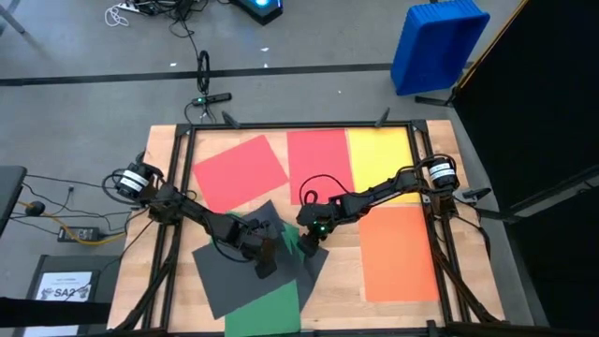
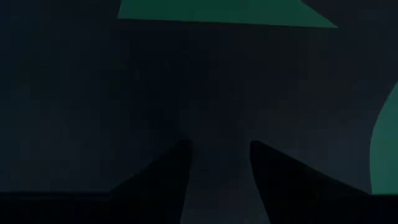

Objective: Organize paper
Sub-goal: Move the green colored paper to the bottom center of the table

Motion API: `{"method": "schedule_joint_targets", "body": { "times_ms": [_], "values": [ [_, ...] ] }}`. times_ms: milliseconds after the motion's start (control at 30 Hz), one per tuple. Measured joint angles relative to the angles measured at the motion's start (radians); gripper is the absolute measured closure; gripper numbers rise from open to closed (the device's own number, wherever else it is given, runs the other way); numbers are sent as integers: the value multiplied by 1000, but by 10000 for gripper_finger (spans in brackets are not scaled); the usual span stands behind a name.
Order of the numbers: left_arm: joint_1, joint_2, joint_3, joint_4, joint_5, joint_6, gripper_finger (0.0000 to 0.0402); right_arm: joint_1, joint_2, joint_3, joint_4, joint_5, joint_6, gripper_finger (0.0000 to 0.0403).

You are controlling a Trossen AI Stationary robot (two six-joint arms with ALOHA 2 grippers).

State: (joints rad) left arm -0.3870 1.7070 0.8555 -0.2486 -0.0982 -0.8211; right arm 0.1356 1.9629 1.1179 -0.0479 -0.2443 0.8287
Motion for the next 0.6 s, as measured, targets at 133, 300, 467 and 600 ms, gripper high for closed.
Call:
{"method": "schedule_joint_targets", "body": {
  "times_ms": [133,300,467,600],
  "values": [
    [-1,0,2,-26,17,1,245,-2,0,0,4,-7,-18,256],
    [-9,-1,2,-72,40,1,245,-4,0,0,5,-37,-22,262],
    [-10,-2,2,-84,46,2,245,-7,0,0,8,-47,-26,264],
    [-9,-2,0,-72,43,3,245,-8,0,0,44,-49,-28,262]
  ]
}}
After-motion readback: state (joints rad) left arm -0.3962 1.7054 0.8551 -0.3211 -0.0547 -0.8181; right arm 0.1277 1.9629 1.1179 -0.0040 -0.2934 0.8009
